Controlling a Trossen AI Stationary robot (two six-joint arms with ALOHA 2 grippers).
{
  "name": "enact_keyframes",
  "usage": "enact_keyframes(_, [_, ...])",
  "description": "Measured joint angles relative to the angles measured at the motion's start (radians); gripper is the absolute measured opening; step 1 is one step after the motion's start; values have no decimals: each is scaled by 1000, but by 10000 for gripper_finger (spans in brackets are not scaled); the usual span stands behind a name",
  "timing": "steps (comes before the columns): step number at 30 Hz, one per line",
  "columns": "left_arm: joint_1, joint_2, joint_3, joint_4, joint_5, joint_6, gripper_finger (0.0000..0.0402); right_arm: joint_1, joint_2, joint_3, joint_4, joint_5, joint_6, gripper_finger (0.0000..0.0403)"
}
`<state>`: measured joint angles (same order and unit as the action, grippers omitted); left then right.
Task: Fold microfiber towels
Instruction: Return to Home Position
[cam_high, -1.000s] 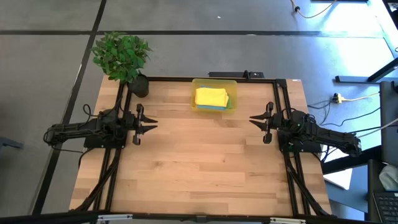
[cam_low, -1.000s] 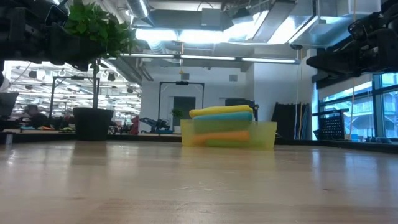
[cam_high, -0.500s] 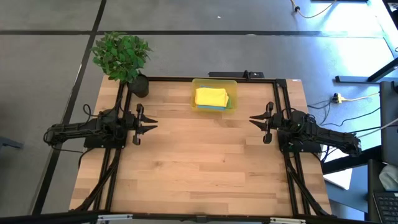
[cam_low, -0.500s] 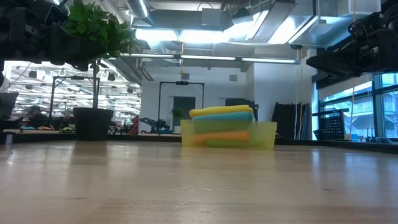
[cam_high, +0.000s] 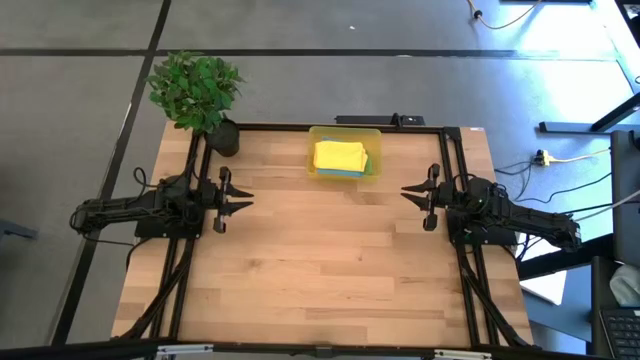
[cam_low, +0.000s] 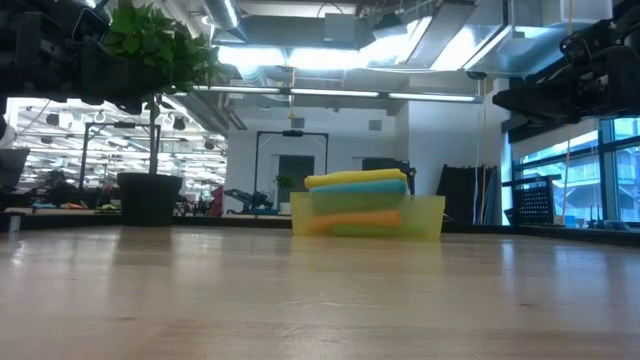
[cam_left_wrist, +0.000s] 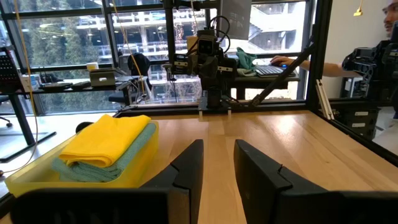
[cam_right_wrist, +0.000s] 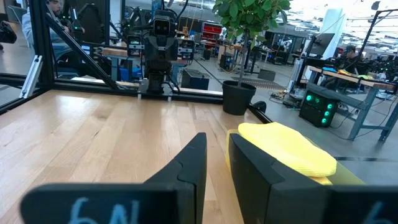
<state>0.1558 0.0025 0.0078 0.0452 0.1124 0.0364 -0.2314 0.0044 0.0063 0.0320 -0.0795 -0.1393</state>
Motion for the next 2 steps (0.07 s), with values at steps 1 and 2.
enact_keyframes(1, [0,0,0,0,0,0,80,0,0,0,0,0,0,71])
enact_keyframes(2, [0,0,0,0,0,0,80,0,0,0,0,0,0,71])
